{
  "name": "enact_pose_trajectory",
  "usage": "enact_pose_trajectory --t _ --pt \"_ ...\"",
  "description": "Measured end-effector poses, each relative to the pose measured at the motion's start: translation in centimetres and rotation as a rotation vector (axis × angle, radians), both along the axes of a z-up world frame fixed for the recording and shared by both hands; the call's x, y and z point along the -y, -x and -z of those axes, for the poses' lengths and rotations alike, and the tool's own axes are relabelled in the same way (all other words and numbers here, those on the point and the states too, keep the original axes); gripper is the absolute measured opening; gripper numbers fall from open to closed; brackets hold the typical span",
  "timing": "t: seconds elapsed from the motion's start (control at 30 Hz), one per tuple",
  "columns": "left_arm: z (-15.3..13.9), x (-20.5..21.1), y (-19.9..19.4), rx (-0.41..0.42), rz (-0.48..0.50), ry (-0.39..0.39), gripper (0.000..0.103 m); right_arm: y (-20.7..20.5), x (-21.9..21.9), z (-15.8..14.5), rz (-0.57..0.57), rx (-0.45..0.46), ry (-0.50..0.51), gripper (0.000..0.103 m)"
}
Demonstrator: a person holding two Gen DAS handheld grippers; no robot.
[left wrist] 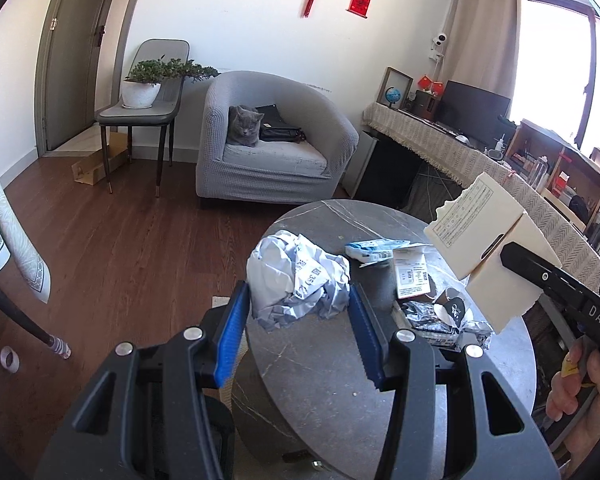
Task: Collect trash
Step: 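Carry crumpled paper with left tool over the black bin while right tool holds the card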
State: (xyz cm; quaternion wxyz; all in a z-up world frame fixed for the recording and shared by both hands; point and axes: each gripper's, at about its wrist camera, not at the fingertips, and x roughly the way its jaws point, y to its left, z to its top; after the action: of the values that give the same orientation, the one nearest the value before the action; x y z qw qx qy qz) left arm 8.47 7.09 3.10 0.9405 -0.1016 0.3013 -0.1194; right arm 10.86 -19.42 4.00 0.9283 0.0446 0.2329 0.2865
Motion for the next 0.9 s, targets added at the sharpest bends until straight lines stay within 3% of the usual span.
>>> enact_pose_trajectory --t 0.43,0.9 --pt "1.5 -5.5 1.5 -0.041 -0.072 -0.061 0.053 -0.9 -7.4 0.8 -0.111 -0.031 0.011 0.000" --pt "7.7 -12.8 2.0 -0.232 -0.140 -0.095 0.053 -1.4 -16.9 3.7 -0.260 -0.131 0.040 0.000"
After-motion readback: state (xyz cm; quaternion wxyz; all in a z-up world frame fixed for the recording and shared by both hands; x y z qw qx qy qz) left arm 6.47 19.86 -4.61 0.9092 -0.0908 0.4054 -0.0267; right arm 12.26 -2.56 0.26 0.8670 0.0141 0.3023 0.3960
